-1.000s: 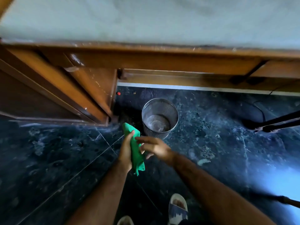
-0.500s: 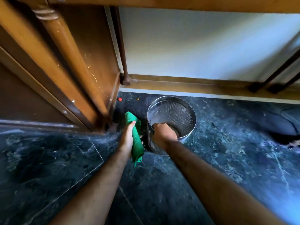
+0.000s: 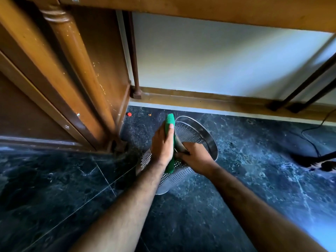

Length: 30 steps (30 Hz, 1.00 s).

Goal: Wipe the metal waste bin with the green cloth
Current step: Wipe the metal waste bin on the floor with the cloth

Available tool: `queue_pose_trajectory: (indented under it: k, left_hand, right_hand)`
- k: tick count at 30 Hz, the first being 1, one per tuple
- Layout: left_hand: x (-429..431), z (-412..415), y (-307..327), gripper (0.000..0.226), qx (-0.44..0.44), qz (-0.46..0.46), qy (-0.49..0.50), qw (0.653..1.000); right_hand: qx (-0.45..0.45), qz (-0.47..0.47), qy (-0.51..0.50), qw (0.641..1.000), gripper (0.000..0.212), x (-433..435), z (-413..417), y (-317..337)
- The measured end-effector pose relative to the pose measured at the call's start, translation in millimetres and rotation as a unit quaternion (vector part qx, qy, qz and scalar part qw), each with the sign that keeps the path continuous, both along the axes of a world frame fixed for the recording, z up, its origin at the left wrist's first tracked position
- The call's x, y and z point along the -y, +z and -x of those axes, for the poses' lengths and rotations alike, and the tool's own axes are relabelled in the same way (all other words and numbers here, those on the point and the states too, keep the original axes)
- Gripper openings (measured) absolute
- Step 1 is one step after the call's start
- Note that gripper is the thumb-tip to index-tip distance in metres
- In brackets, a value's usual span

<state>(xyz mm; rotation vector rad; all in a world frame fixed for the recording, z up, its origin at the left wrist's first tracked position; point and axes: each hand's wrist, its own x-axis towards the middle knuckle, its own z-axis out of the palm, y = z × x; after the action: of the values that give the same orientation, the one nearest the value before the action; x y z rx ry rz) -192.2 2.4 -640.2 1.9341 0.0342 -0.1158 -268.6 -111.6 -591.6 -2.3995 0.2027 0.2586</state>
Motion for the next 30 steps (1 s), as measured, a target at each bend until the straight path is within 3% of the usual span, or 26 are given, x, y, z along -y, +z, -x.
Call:
queue_pose_trajectory:
  k: [3, 6, 9, 13, 16, 18, 21, 23, 26, 28, 30]
  left_hand:
    - [-21.3, 6.1, -36.1, 0.063, -0.045, -0.054, 0.004, 0.998]
    - [-50.3, 12.9, -76.2, 0.061, -0.136, -0.094, 0.009, 0.986]
    - [-48.5, 6.3, -77.2, 0.063, -0.203, -0.144, 0.009, 0.968]
    - [6.9, -11.0, -10.6, 0.079, -0.163, -0.119, -0.062, 0.977]
    - [38.5, -4.5, 24.5, 0.062, -0.052, -0.071, -0.105, 0.991]
    - [40.6, 14.7, 22.7, 0.052, 0.022, -0.07, -0.122, 0.99]
    - [20.0, 51.0, -14.2, 0.049, 0.064, -0.101, -0.152, 0.981]
    - [-3.0, 63.3, -43.4, 0.052, 0.046, -0.146, -0.14, 0.978]
    - [-30.0, 52.6, -69.7, 0.053, -0.03, -0.258, -0.085, 0.962]
    - [-30.1, 36.2, -66.4, 0.056, -0.101, -0.27, -0.076, 0.955]
    - [-16.5, 18.8, -50.0, 0.057, -0.112, -0.261, -0.065, 0.957]
  right_hand:
    - [0.001, -0.073, -0.007, 0.997, 0.012, 19.0, 18.0, -6.2]
    - [-0.055, -0.194, -0.016, 0.979, 0.03, 37.0, 28.0, -5.1]
    - [-0.081, -0.246, -0.023, 0.966, 0.031, 45.7, 29.3, -4.8]
    - [-0.083, -0.287, -0.028, 0.954, 0.033, 47.1, 33.0, -1.7]
    - [-0.101, -0.251, 0.011, 0.963, 0.038, 50.8, 36.8, 4.9]
    - [-0.085, -0.226, -0.001, 0.97, 0.033, 48.3, 34.1, 8.6]
    - [-0.003, -0.233, -0.11, 0.966, 0.021, 43.4, 27.2, 6.1]
    - [0.007, -0.248, -0.182, 0.951, 0.02, 45.7, 26.1, 3.5]
    - [-0.027, -0.308, -0.208, 0.928, 0.016, 49.0, 29.5, -1.2]
    - [-0.02, -0.318, -0.193, 0.928, 0.019, 45.7, 30.4, -1.2]
    - [-0.011, -0.326, -0.166, 0.931, 0.023, 40.1, 30.0, -2.7]
